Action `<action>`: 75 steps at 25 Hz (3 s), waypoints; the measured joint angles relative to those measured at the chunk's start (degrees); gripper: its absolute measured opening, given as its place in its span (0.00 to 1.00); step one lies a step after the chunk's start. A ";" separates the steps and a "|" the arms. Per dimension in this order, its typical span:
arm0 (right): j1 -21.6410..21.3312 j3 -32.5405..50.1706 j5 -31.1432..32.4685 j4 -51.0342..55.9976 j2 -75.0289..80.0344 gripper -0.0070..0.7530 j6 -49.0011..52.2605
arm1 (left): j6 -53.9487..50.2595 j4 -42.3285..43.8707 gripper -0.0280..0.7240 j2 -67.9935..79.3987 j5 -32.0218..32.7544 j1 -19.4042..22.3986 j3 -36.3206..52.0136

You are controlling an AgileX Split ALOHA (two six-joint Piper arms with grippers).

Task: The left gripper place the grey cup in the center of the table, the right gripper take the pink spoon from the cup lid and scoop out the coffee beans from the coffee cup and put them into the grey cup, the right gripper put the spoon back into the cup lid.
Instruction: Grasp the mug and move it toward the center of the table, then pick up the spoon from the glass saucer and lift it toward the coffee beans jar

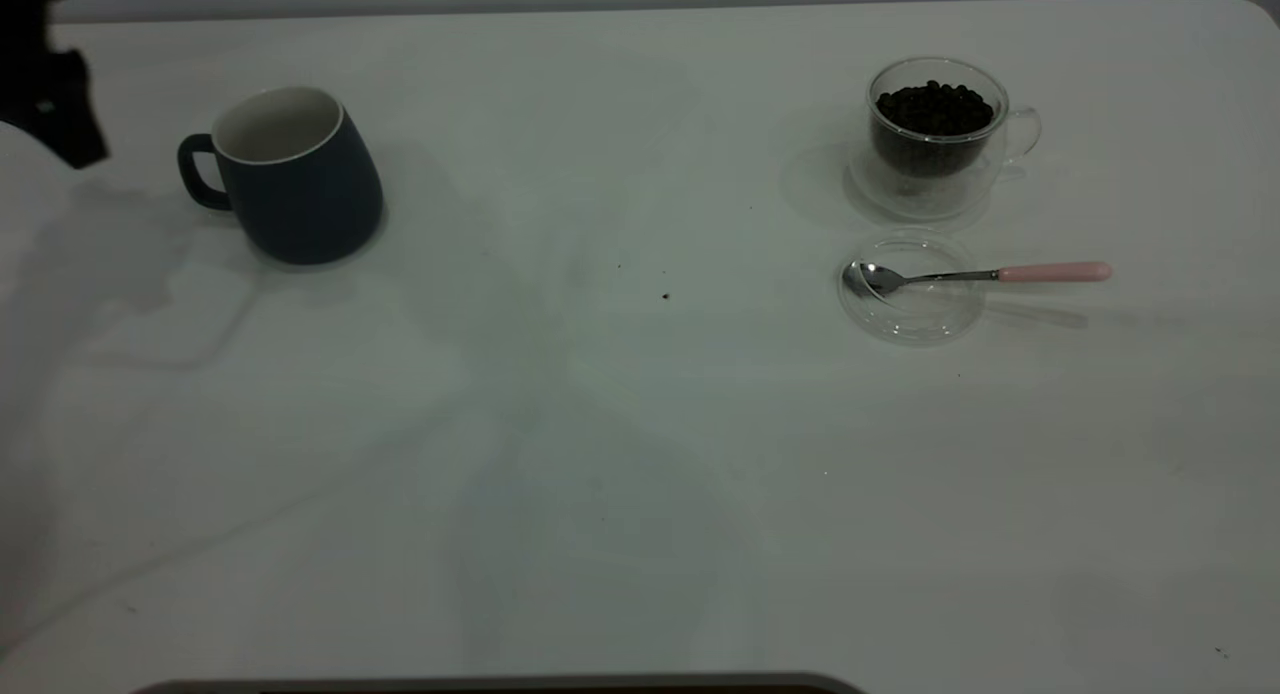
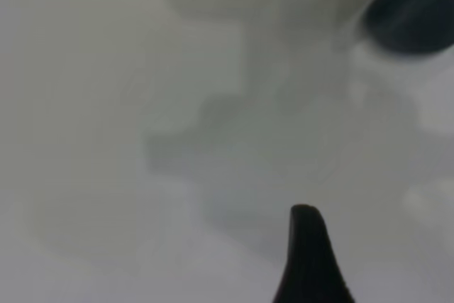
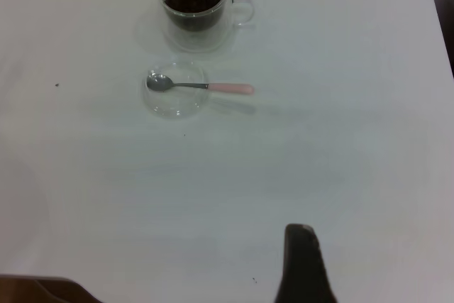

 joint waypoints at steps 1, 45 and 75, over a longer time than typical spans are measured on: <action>0.00 0.00 0.06 0.00 0.00 0.75 0.00 | 1.39 -0.47 0.79 0.28 -0.95 -0.74 0.00; 0.00 0.00 0.06 0.00 0.00 0.75 0.00 | 35.91 -27.60 0.79 7.51 -11.80 -17.69 -0.06; 0.00 0.00 0.06 0.00 0.00 0.75 0.00 | 28.36 -25.57 0.79 -1.87 2.45 -18.51 -0.06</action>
